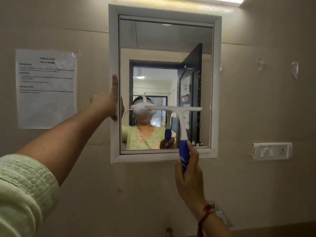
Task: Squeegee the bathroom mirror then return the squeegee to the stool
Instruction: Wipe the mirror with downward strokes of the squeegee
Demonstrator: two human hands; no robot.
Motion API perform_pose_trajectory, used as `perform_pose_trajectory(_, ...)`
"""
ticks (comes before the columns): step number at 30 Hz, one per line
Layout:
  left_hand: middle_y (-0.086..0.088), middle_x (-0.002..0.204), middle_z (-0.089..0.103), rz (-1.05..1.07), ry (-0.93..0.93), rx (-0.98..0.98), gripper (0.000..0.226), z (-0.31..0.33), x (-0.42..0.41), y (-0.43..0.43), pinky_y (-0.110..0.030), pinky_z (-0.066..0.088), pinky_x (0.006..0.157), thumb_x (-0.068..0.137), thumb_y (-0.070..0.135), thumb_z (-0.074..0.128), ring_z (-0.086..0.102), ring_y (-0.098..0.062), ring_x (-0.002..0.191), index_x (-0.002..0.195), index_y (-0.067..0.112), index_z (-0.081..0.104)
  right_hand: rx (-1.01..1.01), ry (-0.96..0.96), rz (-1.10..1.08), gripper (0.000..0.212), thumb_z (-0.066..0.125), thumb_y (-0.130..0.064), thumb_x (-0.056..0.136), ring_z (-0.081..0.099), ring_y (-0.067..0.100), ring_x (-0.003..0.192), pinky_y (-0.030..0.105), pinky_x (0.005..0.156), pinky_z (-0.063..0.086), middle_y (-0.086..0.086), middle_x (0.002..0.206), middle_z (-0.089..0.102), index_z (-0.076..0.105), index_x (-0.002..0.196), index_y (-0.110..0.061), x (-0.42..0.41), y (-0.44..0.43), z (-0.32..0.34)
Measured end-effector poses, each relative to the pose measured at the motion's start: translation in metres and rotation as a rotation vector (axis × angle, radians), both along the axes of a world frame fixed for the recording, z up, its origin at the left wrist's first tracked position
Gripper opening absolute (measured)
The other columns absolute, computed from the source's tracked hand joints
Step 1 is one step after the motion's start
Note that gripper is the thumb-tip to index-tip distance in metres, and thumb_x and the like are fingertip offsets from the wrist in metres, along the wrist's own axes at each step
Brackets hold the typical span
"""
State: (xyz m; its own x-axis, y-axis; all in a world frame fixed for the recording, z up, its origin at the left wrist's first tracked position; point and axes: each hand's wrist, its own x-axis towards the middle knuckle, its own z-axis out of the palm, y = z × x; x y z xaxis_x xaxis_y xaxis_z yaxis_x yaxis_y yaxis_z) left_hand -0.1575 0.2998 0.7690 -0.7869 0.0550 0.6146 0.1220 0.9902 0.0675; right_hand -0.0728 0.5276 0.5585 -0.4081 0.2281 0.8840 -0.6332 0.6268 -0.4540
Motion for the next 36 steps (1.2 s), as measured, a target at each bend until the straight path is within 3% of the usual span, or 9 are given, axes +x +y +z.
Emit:
perform_pose_trajectory(5, -0.028, 0.121, 0.057, 0.032, 0.004, 0.006, 0.152, 0.001, 0.001, 0.002, -0.050, 0.047, 0.088, 0.061, 0.024, 0.086, 0.061, -0.039, 0.100, 0.119, 0.031, -0.055, 0.081, 0.112, -0.067, 0.046, 0.033, -0.035, 0.096, 0.053, 0.000, 0.054, 0.011, 0.043, 0.039, -0.010, 0.082, 0.050, 0.013, 0.137, -0.039, -0.018, 0.019, 0.083)
perform_pose_trajectory(9, -0.028, 0.126, 0.054, 0.005, -0.003, 0.020, 0.156, 0.000, -0.010, -0.002, -0.053, 0.045, 0.093, 0.060, 0.024, 0.087, 0.060, -0.040, 0.104, 0.104, 0.036, -0.062, 0.134, 0.207, -0.171, 0.045, 0.036, -0.027, 0.098, 0.051, 0.005, 0.056, 0.017, 0.047, 0.040, -0.004, 0.092, 0.051, 0.015, 0.137, -0.035, -0.030, 0.035, 0.158)
perform_pose_trajectory(15, -0.029, 0.123, 0.055, -0.009, 0.002, 0.046, 0.159, 0.000, -0.015, -0.005, -0.053, 0.048, 0.090, 0.056, 0.022, 0.089, 0.061, -0.041, 0.100, 0.107, 0.037, -0.061, 0.182, 0.243, -0.303, 0.044, 0.034, -0.021, 0.098, 0.058, 0.020, 0.062, 0.039, 0.056, 0.055, 0.011, 0.093, 0.057, 0.018, 0.139, -0.024, -0.037, 0.052, 0.234)
perform_pose_trajectory(17, -0.029, 0.124, 0.055, -0.010, 0.003, 0.044, 0.160, -0.001, -0.016, -0.005, -0.054, 0.047, 0.091, 0.055, 0.022, 0.089, 0.061, -0.041, 0.102, 0.106, 0.036, -0.062, 0.208, 0.276, -0.349, 0.043, 0.035, -0.021, 0.098, 0.058, 0.021, 0.070, 0.035, 0.058, 0.053, 0.015, 0.102, 0.057, 0.020, 0.138, -0.020, -0.040, 0.057, 0.248)
perform_pose_trajectory(19, -0.028, 0.125, 0.055, -0.010, 0.002, 0.038, 0.160, -0.001, -0.017, -0.004, -0.054, 0.045, 0.093, 0.056, 0.023, 0.089, 0.060, -0.041, 0.104, 0.104, 0.036, -0.062, 0.226, 0.297, -0.368, 0.043, 0.037, -0.021, 0.097, 0.055, 0.018, 0.072, 0.025, 0.057, 0.047, 0.015, 0.104, 0.057, 0.023, 0.138, -0.016, -0.043, 0.059, 0.256)
perform_pose_trajectory(23, -0.030, 0.125, 0.054, -0.041, -0.005, 0.056, 0.159, -0.001, -0.016, -0.004, -0.056, 0.046, 0.092, 0.057, 0.020, 0.089, 0.061, -0.041, 0.102, 0.102, 0.036, -0.063, 0.206, 0.297, -0.313, 0.042, 0.039, -0.018, 0.097, 0.057, 0.017, 0.073, 0.024, 0.060, 0.050, 0.013, 0.107, 0.057, 0.025, 0.137, -0.015, -0.049, 0.055, 0.262)
perform_pose_trajectory(27, -0.029, 0.124, 0.055, -0.033, -0.001, 0.037, 0.158, 0.000, -0.013, -0.003, -0.056, 0.046, 0.092, 0.058, 0.022, 0.088, 0.061, -0.040, 0.101, 0.102, 0.035, -0.063, 0.131, 0.325, -0.251, 0.040, 0.043, -0.015, 0.096, 0.058, 0.011, 0.072, 0.012, 0.057, 0.043, 0.010, 0.105, 0.059, 0.030, 0.134, -0.014, -0.055, 0.052, 0.261)
perform_pose_trajectory(31, -0.030, 0.122, 0.056, -0.071, -0.013, 0.051, 0.158, -0.001, -0.013, -0.005, -0.055, 0.047, 0.091, 0.059, 0.019, 0.088, 0.062, -0.040, 0.099, 0.101, 0.037, -0.063, 0.050, 0.333, -0.131, 0.044, 0.044, -0.018, 0.096, 0.059, 0.002, 0.057, 0.007, 0.047, 0.046, -0.006, 0.087, 0.056, 0.029, 0.137, -0.025, -0.059, 0.052, 0.229)
perform_pose_trajectory(36, -0.029, 0.110, 0.061, -0.049, -0.018, 0.043, 0.155, 0.000, -0.010, -0.002, -0.050, 0.052, 0.084, 0.063, 0.020, 0.086, 0.065, -0.036, 0.086, 0.102, 0.034, -0.064, 0.028, 0.335, -0.152, 0.047, 0.048, -0.021, 0.094, 0.062, 0.008, 0.087, 0.009, 0.065, 0.046, 0.004, 0.114, 0.061, 0.032, 0.139, -0.025, -0.062, 0.057, 0.199)
